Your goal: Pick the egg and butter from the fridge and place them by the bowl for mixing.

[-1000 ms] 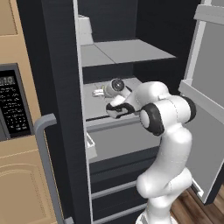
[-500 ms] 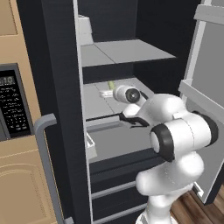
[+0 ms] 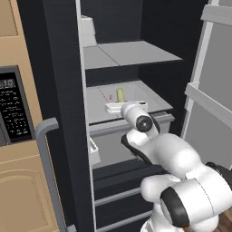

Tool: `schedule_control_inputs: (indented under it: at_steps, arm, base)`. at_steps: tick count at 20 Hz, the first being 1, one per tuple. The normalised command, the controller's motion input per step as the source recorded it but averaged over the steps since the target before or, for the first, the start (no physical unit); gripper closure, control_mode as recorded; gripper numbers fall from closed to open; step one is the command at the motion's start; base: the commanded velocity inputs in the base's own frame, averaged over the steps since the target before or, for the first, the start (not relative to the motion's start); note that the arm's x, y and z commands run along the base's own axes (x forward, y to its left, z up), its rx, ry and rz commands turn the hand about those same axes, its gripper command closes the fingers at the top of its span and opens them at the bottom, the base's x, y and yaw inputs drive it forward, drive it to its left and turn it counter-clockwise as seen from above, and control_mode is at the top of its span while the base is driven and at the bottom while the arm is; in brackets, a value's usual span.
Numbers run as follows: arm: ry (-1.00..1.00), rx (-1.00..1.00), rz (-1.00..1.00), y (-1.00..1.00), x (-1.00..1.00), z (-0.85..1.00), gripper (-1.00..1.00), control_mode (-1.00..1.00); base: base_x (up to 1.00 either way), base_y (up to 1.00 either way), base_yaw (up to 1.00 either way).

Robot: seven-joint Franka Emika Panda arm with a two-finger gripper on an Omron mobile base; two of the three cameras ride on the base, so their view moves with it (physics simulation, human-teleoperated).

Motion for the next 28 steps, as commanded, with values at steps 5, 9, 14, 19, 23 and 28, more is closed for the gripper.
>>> schedule_control_inputs:
  at_steps: [5, 9, 14, 19, 23, 28]
  arm:
    - [0.38, -0.01, -0.03, -0.31, -0.97, 1.0, 1.0, -1.0]
    - [0.52, -0.06, -0.02, -0.34, -0.85, 1.0, 1.0, -1.0]
    - [0.57, -0.08, -0.09, -0.22, -0.78, 1.0, 1.0, -1.0]
    - [0.21, -0.05, -0.16, -0.41, -0.96, 0.4, 1.0, -1.0]
    - [-0.12, 0.01, -0.02, -0.46, -1.0, 0.0, 1.0, -1.0]
    - [-0.22, 0.0, 0.01, -0.15, -1.0, 0.03, 1.0, -1.0]
  base:
    - [0.0, 0.0, 0.0]
    - [0.0, 0.0, 0.0]
    - [0.0, 0.0, 0.0]
    - [0.0, 0.0, 0.0]
    - [0.0, 0.0, 0.0]
    - [0.0, 0.0, 0.0]
